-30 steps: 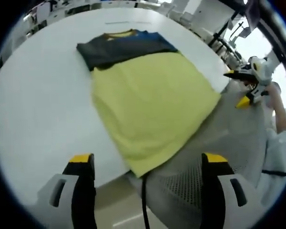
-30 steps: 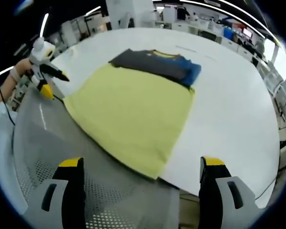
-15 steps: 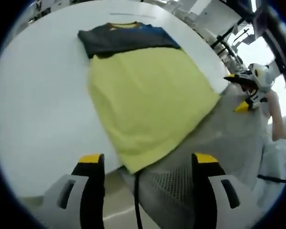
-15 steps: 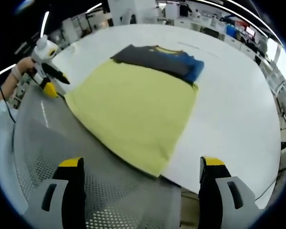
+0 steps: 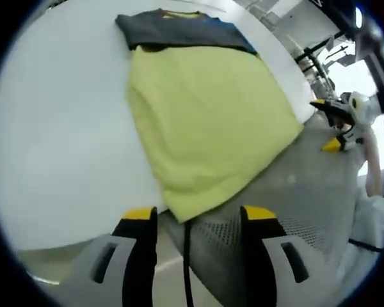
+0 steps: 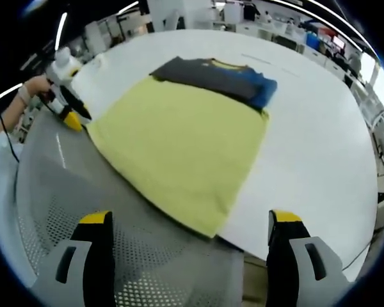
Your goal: Fold the garment on the visible template until the final outline fits inside the template.
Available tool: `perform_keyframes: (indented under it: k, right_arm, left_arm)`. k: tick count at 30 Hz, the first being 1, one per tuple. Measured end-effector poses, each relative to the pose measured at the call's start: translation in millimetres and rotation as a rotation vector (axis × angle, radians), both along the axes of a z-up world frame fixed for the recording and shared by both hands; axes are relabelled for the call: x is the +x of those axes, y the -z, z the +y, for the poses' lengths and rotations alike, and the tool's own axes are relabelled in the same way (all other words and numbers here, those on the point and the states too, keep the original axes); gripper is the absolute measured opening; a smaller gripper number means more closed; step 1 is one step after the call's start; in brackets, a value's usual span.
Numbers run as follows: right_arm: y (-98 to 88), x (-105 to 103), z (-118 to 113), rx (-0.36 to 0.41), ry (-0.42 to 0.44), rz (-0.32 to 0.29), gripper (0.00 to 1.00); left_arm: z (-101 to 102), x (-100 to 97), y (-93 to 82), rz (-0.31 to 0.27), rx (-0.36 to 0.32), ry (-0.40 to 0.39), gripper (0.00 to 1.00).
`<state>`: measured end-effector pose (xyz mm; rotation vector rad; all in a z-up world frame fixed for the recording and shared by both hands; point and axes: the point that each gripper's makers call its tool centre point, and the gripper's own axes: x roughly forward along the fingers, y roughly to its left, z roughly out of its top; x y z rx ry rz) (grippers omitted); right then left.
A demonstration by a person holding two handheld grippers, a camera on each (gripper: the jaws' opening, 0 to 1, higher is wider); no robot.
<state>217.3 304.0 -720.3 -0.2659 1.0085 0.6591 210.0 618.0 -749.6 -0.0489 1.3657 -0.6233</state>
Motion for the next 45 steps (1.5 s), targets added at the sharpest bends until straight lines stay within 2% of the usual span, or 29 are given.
perform_keyframes:
  k: [6,11,19,34,36,38,42,45]
  right_arm:
    - [0.4,0,0,0.004,0.003,0.003,1.0]
    - [1.0,0,0,0.005,0.003,0.008,1.0]
    - [2.3,0,-1,-0.004,0.003,0.014,1.0]
    - [4.3,1,-4,-0.029,0.005,0.025,0.99]
    - [5.1,0,-5,-0.023,0.005,0.041,0.88]
    - [6.9,-5,-5,-0.006,0.023,0.097,0.75]
    - [6.9,-2,-8,-0.008,0.03,0.089,0.75]
    - [10.5,-4,-13,-0.015,0.047,0.128,0.67]
  left_arm:
    - [4,-4.1,8.4,0.046,0.01,-0.04,0.42]
    - [6,-0.5,10.7,0.026,0.027,-0.038,0.32]
    - [9,4.6,12.2,0.027,0.018,-0.069,0.25]
    - [10,5.5,16.8,0.034,0.052,-0.024,0.1]
    - [10,5.2,17.6,0.032,0.058,-0.014,0.07]
    - [11,6.0,18.2,0.029,0.061,-0.014,0.06]
    - [10,4.8,18.5,0.031,0.055,-0.012,0.04]
    - [10,4.5,18.4,0.03,0.054,-0.01,0.04]
